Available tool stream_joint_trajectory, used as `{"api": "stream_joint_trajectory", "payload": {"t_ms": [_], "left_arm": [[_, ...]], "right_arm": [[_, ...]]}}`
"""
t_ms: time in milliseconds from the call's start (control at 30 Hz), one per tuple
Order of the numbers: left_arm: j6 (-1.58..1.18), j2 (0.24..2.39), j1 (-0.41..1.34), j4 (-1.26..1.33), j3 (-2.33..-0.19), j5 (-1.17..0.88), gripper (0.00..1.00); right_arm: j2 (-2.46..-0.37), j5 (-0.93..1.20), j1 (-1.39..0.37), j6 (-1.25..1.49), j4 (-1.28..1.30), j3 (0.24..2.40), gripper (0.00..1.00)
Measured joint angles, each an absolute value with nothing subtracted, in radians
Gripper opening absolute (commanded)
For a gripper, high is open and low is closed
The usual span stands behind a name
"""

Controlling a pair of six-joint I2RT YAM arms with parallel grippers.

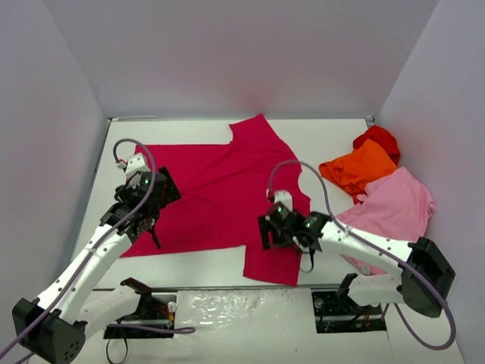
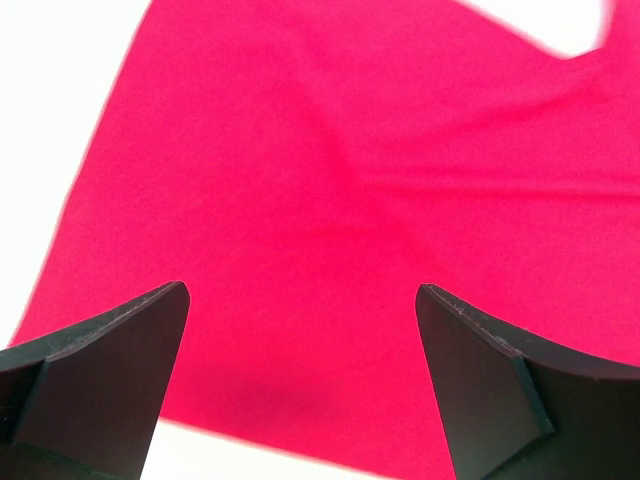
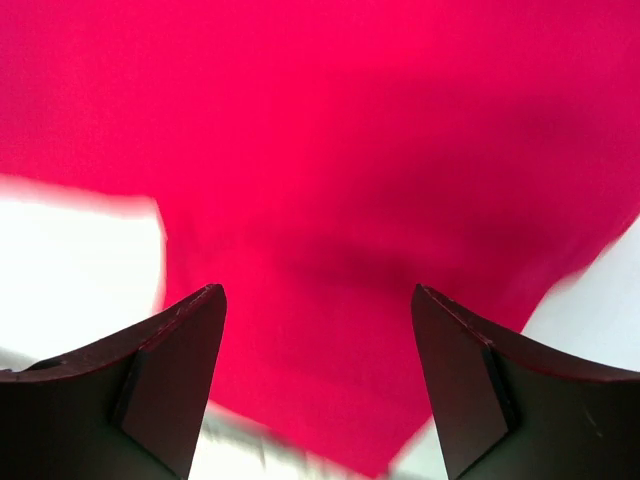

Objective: Fold and stack the t-shirts
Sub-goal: Flatten out the tshirt

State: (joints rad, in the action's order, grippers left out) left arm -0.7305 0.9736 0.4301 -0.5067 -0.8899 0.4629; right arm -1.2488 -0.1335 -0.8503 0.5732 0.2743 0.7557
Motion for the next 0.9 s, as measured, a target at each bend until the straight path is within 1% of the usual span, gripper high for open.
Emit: {"api": "stream_joint_trajectory", "payload": {"t_ms": [67,133,333,467,600,767,900], "left_arm": [[-0.751,0.976,0.429,-0.584,-0.884,0.489,0.96],[-0.774,0.997,0.423,-0.642,-0.884,0.506,0.96],[-0.827,1.061,0.370,-0.764,-0.884,0.527,0.97],[-0.834,1.096,0.302,-0.781,-0.887,0.483,0.97],[-0.834,1.162,0.241,-0.782,-0.897,0.422,0.97],[-0.834,1.221,0.238,-0.781,-0.905,0.397,0.97],[-0.838,1.227,0.205,-0.762,-0.905,0.381,0.97]], "right_arm": [[-1.225,-0.118,-0.930,0.641,0.346,0.690,0.69],[-1.200,-0.119,-0.966,0.710,0.407,0.661,0.68],[-1.076,-0.170,-1.072,0.905,0.531,0.658,0.69],[-1.040,-0.198,-1.109,1.007,0.631,0.658,0.69],[-1.039,-0.202,-1.166,1.100,0.711,0.658,0.69],[-1.049,-0.203,-1.232,1.176,0.784,0.660,0.69],[-1.145,-0.212,-1.239,1.189,0.805,0.685,0.68]]}}
